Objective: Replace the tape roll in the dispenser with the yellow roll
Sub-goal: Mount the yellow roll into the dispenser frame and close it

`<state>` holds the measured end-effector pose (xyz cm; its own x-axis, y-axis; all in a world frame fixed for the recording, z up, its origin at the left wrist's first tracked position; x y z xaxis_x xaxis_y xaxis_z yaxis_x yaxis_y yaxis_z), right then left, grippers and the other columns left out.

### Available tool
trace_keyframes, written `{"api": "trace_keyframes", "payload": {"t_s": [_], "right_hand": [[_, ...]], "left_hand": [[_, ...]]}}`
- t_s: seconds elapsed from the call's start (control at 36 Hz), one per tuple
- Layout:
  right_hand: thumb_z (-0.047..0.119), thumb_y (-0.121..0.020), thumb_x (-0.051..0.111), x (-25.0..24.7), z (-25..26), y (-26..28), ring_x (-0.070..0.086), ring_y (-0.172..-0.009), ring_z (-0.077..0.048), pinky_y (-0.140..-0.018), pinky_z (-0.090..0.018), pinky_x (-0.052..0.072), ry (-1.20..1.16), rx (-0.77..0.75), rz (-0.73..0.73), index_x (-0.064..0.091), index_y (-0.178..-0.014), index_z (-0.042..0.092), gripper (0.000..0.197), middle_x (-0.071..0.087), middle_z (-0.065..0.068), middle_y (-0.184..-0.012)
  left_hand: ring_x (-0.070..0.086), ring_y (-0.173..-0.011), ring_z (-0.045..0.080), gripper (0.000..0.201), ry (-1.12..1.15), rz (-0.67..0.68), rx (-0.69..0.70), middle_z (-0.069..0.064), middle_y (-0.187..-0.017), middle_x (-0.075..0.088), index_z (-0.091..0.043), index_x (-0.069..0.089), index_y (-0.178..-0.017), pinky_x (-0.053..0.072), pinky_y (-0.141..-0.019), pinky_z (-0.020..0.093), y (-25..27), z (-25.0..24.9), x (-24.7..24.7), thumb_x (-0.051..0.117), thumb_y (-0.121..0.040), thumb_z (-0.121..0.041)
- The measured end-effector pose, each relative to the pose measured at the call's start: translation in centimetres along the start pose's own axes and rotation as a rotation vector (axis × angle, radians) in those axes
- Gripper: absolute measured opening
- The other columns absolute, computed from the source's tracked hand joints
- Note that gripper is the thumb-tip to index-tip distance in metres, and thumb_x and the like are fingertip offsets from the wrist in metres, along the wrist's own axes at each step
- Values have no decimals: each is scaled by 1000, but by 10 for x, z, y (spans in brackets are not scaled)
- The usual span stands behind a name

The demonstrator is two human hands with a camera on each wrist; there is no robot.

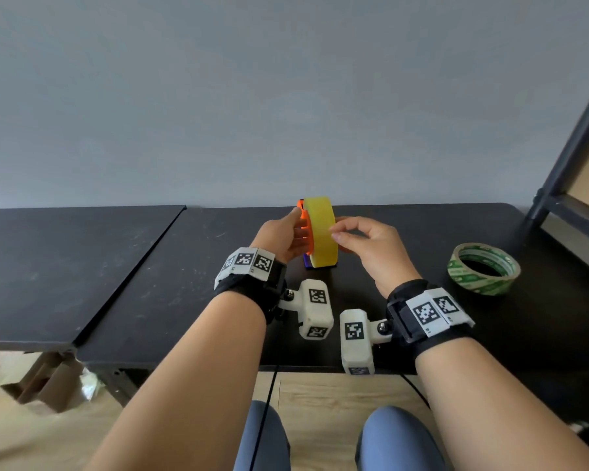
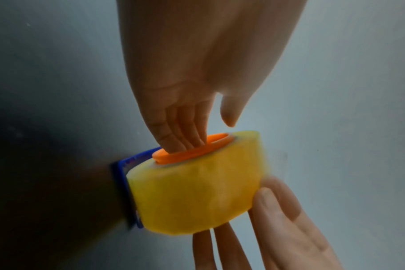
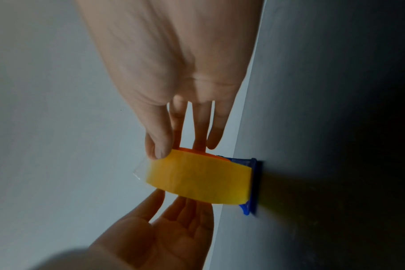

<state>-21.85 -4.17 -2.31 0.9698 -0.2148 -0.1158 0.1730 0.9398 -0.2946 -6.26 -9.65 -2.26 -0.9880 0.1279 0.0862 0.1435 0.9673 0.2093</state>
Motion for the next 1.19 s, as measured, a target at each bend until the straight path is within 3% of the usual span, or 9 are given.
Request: {"api": "trace_keyframes", "payload": {"t_s": [0.08,0.19,0.31,0.5,0.67,0.78,0.86,0.97,1.19], "right_hand": [[11,-87,69,0,1,2,65,-94,5,-91,-20,51,9,6,1,76,-86,21,12,72,16,-95],[12,-88,69,0,3,3,64,-98,4,-90,-19,50,22,2,10,76,-88,20,11,71,17,-97],[11,-88,68,0,4,2,63,-88,14,-77,-4,48,38,-17,15,75,-88,21,13,70,17,-96],[10,-88,68,3,10,2,63,-77,15,-69,0,46,69,-44,7,77,-95,12,11,72,10,-91],[8,-86,69,4,22,-3,64,-87,-4,-74,-4,48,85,-74,-62,77,-94,10,11,72,-7,-102],[7,-85,69,4,28,-9,64,-101,-17,-89,-21,50,120,-78,-106,76,-90,15,11,69,-9,-108],[7,-85,69,4,29,-13,65,-103,-21,-94,-30,51,136,-68,-131,75,-90,14,11,70,-10,-108],[7,-87,66,5,32,-14,65,-92,-14,-81,-17,50,169,-80,-132,75,-96,7,12,71,-5,-97],[8,-88,64,9,33,-11,60,-82,-2,-83,-26,53,201,-67,-143,74,-95,10,13,66,10,-84]], "left_hand": [[64,-81,23,27,-4,15,28,14,-96,67,-9,65,-89,53,-90,40,-3,-1,5,52,-98,-30],[58,-70,16,22,17,-25,15,4,-81,60,-12,60,-83,49,-71,28,-4,-2,5,54,-97,-28],[63,-89,27,23,19,9,10,15,-101,66,0,64,-108,53,-88,38,-2,-7,5,52,-98,-16],[64,-79,24,23,-31,-5,60,16,-99,66,1,64,-109,56,-80,34,3,-9,1,52,-97,-14],[66,-81,24,21,-143,82,156,16,-96,69,2,67,-105,56,-81,33,10,-13,4,53,-96,-10],[65,-75,24,25,-234,108,218,16,-90,69,8,64,-114,58,-73,28,17,-11,7,53,-96,-5],[67,-83,30,24,-320,102,268,23,-98,70,6,65,-114,58,-81,35,19,-8,8,53,-95,-2],[65,-83,28,23,-330,117,288,20,-99,68,5,65,-113,58,-77,25,22,-3,6,52,-94,3],[64,-88,34,33,-225,139,131,31,-109,64,7,60,-118,50,-100,47,22,1,5,41,-92,8]]}}
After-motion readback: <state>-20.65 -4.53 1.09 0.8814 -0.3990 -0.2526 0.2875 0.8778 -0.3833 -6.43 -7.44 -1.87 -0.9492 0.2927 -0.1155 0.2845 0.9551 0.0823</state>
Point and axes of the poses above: each hand's wrist, its own y-axis away from the middle knuckle, its own x-axis out of the palm, z = x × y, the point moved 5 cm from there along -y, towards the middle knuckle
